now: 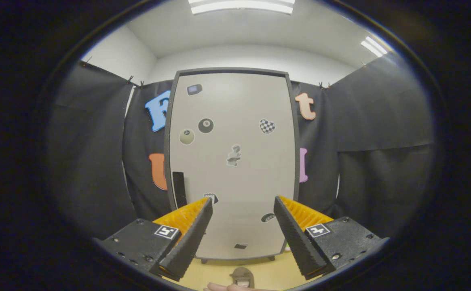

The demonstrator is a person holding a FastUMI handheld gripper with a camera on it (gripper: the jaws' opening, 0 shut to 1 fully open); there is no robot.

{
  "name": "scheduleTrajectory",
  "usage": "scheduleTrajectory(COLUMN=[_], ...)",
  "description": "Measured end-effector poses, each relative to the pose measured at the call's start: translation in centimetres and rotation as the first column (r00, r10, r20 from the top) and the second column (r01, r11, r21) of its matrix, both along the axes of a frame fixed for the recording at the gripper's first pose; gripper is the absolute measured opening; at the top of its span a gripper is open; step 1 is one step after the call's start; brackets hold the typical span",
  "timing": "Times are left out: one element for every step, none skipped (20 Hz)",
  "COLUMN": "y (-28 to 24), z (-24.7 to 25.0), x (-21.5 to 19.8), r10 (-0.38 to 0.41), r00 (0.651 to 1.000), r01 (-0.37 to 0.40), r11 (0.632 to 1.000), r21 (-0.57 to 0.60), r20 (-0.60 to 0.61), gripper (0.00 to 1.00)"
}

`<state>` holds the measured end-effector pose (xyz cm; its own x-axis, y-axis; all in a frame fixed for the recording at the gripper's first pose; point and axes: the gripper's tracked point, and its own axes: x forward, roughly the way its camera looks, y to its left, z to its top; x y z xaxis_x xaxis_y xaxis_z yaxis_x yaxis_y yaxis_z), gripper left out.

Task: Open the shoe cabinet door, grab the shoes and put them into the shoe cabinet, then close the shoe cabinet door.

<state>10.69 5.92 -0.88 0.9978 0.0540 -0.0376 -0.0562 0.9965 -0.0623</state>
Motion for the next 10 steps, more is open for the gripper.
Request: scheduleTrajectory(y=[0.7, 1.5, 2.2, 2.9, 4.0, 5.1, 6.2, 7.6, 8.8, 9.9], z=[-0.1, 0.0, 0.0, -0.1, -0.4, -0.6, -0.9, -1.2, -1.7, -2.4], x=[0.7, 1.3, 1.9, 2.4, 2.9, 3.5, 4.1, 4.7, 5.2, 5.6], r10=[0.016, 0.032, 0.043, 0.054, 0.068, 0.082, 0.099, 0.126, 0.146, 0.163], r00=[1.000, 0.999, 0.999, 0.998, 0.998, 0.997, 0.995, 0.992, 0.989, 0.987], r01=[-0.016, -0.032, -0.043, -0.053, -0.068, -0.082, -0.099, -0.126, -0.146, -0.163], r11=[1.000, 0.999, 0.999, 0.998, 0.998, 0.997, 0.995, 0.992, 0.989, 0.986], r21=[-0.011, -0.017, -0.022, -0.023, -0.015, -0.006, -0.004, -0.009, -0.016, -0.017], r20=[-0.003, 0.003, 0.009, 0.012, 0.011, 0.010, 0.007, 0.002, -0.004, -0.014], gripper=[0.99, 0.99, 0.99, 0.99, 0.99, 0.99, 0.99, 0.99, 0.99, 0.99])
